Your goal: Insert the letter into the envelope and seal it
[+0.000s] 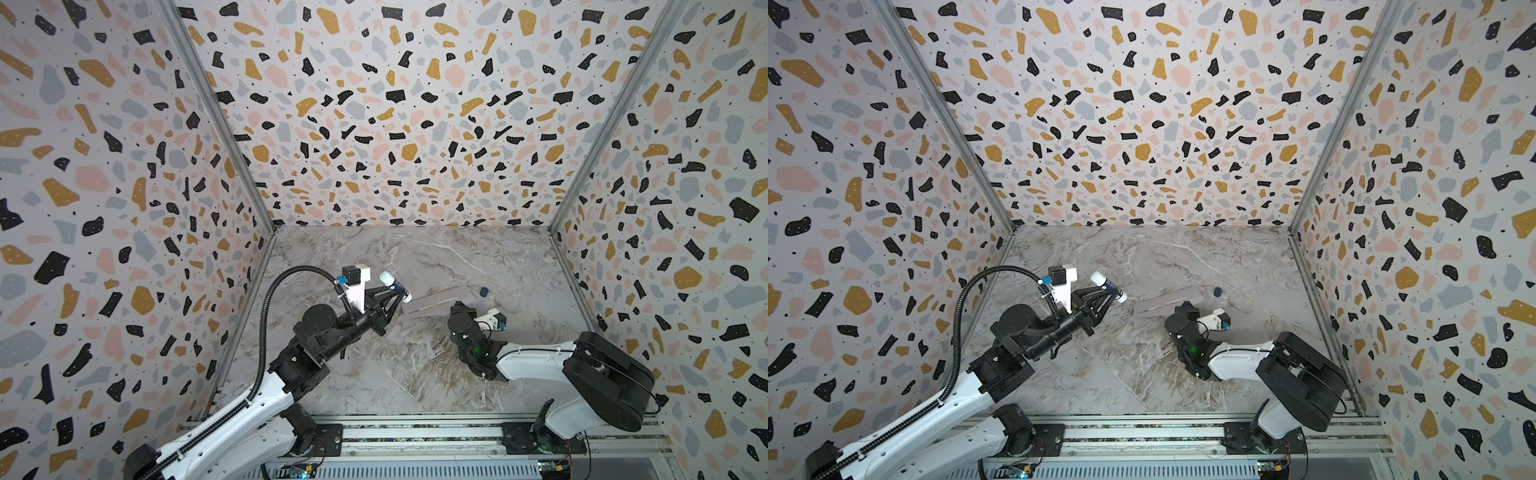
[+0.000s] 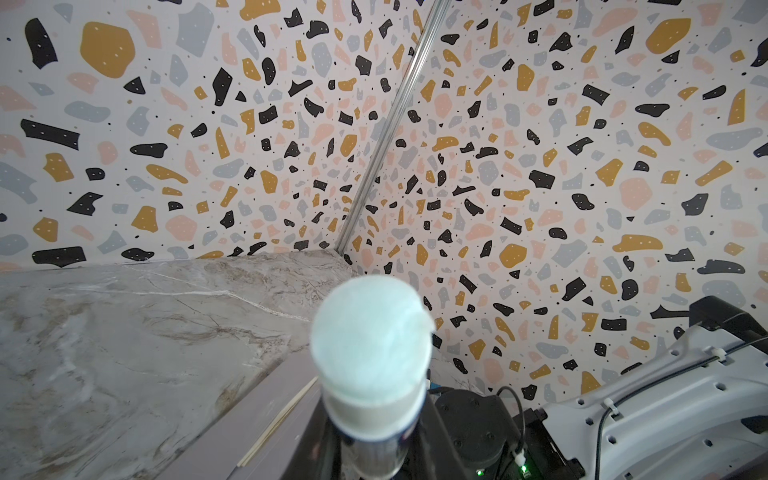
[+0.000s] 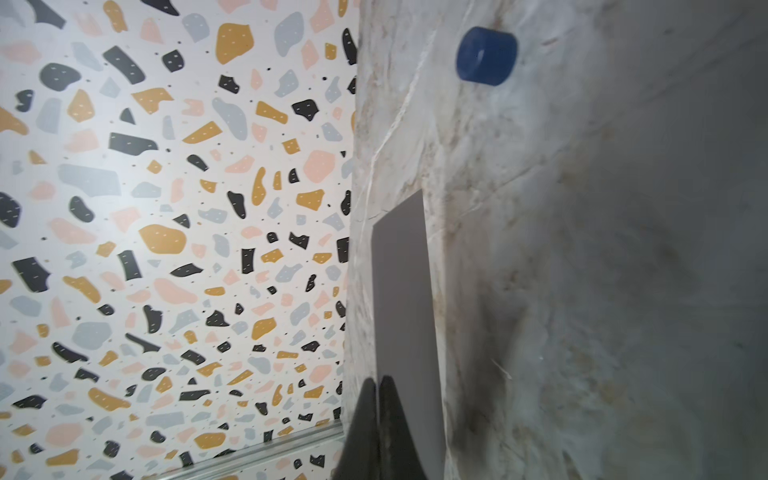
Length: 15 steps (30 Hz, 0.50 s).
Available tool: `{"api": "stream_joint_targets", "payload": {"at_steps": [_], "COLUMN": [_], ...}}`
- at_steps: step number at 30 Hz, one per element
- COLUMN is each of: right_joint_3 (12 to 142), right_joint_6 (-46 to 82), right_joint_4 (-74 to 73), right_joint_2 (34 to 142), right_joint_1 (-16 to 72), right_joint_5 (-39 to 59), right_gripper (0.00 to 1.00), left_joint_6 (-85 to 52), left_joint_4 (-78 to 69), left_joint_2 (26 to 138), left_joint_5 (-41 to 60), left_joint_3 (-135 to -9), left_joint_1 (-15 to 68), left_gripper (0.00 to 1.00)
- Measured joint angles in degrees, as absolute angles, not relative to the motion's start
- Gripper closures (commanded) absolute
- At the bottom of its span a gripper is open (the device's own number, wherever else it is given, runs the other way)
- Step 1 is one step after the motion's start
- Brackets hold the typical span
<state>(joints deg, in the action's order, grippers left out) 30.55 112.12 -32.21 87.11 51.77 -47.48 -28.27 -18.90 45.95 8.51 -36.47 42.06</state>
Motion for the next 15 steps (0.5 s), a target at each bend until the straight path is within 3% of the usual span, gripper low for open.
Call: {"api": "stream_joint_targets", "payload": {"at_steps": [5, 13, 15], "right_joint_3": [32.14, 31.75, 30.94], "right_joint_6": [117.03, 119.5, 119.81], "right_joint_4": [-22.94, -16.8, -15.99], "right_joint_2": [88.55, 89.54, 88.68], "right_joint_1": [54.57, 58.35, 59.37], "right_joint_5": [-48.53, -47.44, -47.13], "right_gripper": [0.9, 0.62, 0.5], "left_joint_6": [-28.27, -28.25, -28.23], "left_joint_4": [-18.9, -18.9, -18.9], "left_joint_2": [45.95, 45.95, 45.95], "left_joint_5": [8.51, 8.54, 8.54], "left_joint_3": [-36.27, -36.14, -36.14], "left_joint_1": [42.06, 42.06, 42.06], "left_gripper": [1.0, 1.0, 1.0]}}
